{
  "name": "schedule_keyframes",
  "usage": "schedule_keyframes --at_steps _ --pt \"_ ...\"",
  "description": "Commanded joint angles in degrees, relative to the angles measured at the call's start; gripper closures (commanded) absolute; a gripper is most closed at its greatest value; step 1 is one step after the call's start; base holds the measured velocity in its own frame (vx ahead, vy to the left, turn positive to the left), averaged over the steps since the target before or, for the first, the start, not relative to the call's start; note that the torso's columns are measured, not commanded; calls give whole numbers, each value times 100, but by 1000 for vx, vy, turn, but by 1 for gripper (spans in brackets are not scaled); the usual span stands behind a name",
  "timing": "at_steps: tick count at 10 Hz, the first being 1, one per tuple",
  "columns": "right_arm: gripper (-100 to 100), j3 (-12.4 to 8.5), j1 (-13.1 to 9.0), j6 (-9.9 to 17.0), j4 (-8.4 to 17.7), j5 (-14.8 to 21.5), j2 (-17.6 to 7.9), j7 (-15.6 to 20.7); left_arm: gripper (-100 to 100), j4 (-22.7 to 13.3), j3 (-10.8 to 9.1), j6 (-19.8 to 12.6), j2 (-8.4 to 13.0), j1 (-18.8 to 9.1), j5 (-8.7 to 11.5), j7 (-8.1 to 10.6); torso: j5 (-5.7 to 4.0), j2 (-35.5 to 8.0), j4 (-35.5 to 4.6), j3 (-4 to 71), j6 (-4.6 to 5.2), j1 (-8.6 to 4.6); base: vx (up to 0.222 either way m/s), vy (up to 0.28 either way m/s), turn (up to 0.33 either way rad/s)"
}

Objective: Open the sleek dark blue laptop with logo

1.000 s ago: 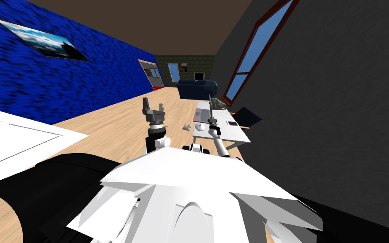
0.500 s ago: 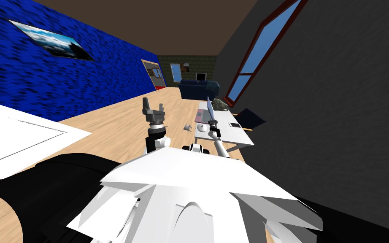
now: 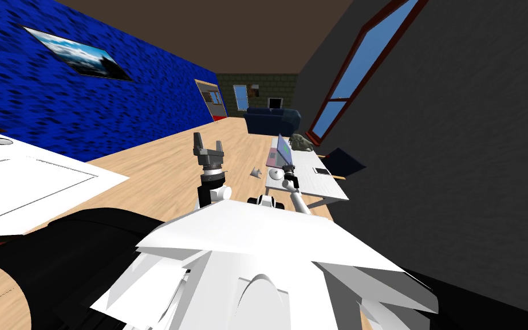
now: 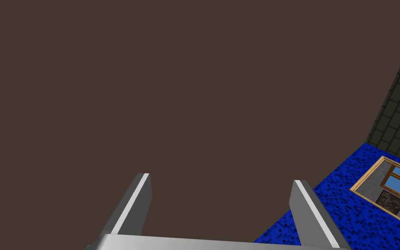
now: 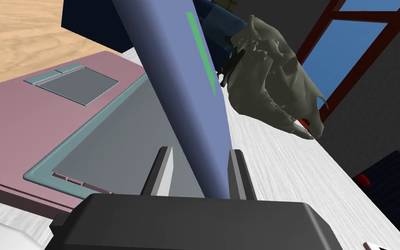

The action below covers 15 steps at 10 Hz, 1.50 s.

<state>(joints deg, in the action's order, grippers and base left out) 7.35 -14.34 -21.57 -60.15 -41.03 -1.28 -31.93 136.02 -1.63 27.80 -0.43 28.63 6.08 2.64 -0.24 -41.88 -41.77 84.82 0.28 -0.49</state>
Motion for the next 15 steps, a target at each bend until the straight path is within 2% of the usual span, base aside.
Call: schedule_keyframes --at_steps 1,2,3,6,7,8,9,12,15 --pt "100 59 45 -157 265 117 -67 -5 0 0 0 0 0 0 0 0 2 0 -7 -1 -2 1 0 8 22" --pt "100 63 -24 -105 150 78 -33 -12 0 0 0 0 0 0 0 0 2 -5 -3 -3 7 -3 -6 9 15" --pt "100 114 102 -363 309 309 -101 150 0 0 0 0 0 0 0 0 5 -11 -23 -7 -5 4 6 11 28" --pt "100 165 294 -716 536 631 -202 380 0 0 0 0 0 0 0 0 4 -26 -1 -15 25 -7 0 0 0" --pt "100 165 294 -716 536 631 -202 380 0 0 0 0 0 0 0 0 0 -19 5 -10 29 -16 0 7 -21" --pt "100 182 358 -834 612 738 -235 457 0 0 0 0 0 0 0 0 2 -15 -1 -7 29 -17 0 -5 15" --pt "-100 191 77 -647 533 699 -243 396 0 0 0 0 0 0 0 0 -1 -11 9 -6 29 -21 -37 16 -78" --pt "-100 72 -185 -309 472 673 -244 490 0 0 0 0 0 -1 0 0 27 -49 -53 -31 -27 57 -52 29 -66" --pt "-100 -46 -448 30 411 646 -245 585 0 0 0 0 0 -1 0 0 26 -53 -63 -33 -28 50 -49 23 -59"
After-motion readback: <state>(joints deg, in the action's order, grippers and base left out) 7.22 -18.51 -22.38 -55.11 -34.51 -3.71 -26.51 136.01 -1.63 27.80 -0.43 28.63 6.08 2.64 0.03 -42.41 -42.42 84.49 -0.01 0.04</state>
